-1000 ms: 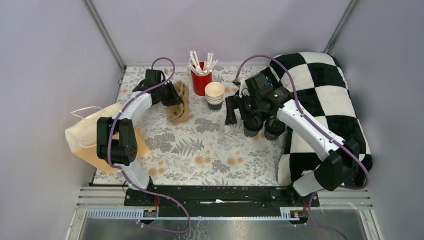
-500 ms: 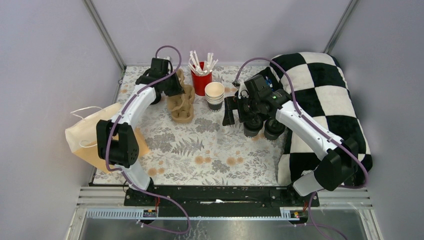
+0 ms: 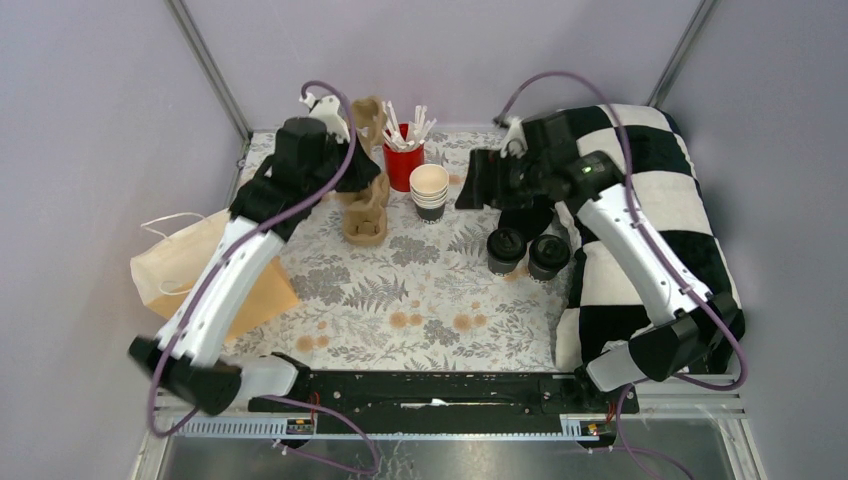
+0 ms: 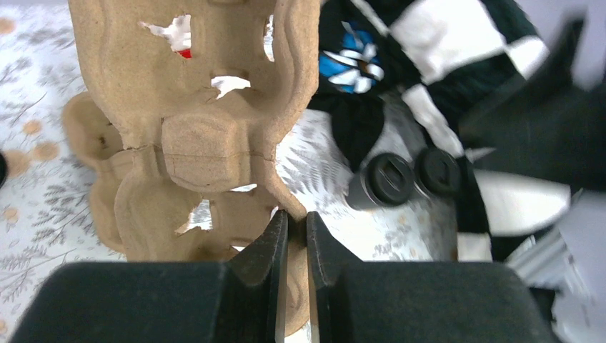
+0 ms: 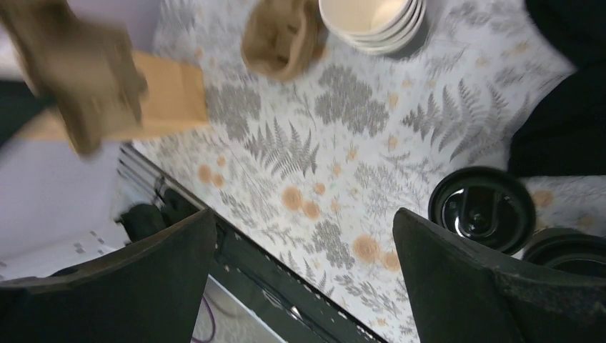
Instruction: Pack the takeout coffee
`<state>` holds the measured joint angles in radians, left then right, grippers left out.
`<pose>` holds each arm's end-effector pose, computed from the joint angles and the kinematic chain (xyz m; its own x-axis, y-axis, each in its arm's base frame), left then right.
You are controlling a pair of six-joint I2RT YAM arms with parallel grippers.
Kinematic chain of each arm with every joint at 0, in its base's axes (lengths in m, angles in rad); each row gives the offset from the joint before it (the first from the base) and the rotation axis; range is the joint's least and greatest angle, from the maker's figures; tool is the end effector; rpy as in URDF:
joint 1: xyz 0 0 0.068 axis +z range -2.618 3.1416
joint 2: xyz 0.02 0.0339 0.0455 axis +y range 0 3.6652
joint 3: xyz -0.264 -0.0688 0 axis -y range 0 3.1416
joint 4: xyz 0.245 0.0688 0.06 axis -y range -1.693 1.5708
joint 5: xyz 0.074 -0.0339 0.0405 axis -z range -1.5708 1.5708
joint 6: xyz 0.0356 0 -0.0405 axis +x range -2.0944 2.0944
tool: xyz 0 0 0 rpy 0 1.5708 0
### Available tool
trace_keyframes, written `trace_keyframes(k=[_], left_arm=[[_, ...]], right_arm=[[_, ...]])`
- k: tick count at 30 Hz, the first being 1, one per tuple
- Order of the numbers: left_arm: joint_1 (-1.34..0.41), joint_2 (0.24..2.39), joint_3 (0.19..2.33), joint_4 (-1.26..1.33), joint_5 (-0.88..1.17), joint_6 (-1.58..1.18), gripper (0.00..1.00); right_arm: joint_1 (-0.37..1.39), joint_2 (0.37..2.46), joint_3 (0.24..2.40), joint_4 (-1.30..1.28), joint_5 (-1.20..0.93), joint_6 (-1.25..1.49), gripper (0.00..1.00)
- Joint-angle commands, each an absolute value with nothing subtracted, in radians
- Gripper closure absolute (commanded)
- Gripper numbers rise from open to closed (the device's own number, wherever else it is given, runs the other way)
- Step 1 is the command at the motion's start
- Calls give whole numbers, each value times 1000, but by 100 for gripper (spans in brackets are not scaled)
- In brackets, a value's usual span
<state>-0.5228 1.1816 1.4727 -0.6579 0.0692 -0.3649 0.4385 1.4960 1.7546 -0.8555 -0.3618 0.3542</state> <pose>0.2063 -0.1217 0.4463 -0.4880 -0.1297 -0.8632 0.4067 0.8412 -0.3563 0.2758 0.1433 0.4371 -0.7070 0.0267 -0.7067 -0.4445 0.7604 0.4735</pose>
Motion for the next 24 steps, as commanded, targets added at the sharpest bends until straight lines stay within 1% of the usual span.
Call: trace_keyframes(k=[1,4,5,7,9,12,14,20,24], left_arm=[[-656,1115,1425,-744,13,-262,100],[-797,1091,1409,-799,-72,-250,100],[-868,1087,1399,-812,-101,-244,100],[-968,1092,1385,-849,-162,-239,100],[-1063,1101,1370,-872,-208,-227,100],[-1177,1119,1353,-898,-272,-215,100],[-1228,1129,1354,-910,-301,-203,100],[-1321,1171,1361,-924,-334,-159,100],[-1337,1189,1369,-922,-331,-132,100]], right_arm=[[419,1533,1997,-1028,-377,352,0],[419,1604,2179,-1188,-453,328,1],[418,1639,2204,-1238,-509,320,2],[419,1660,2190,-1292,-619,321,7],[418,1637,2127,-1275,-659,342,9],[419,1599,2018,-1248,-667,338,10],[419,1578,1921,-1237,-714,321,17],[411,1459,1597,-1041,-813,413,25],[399,1420,1499,-930,-860,478,33]])
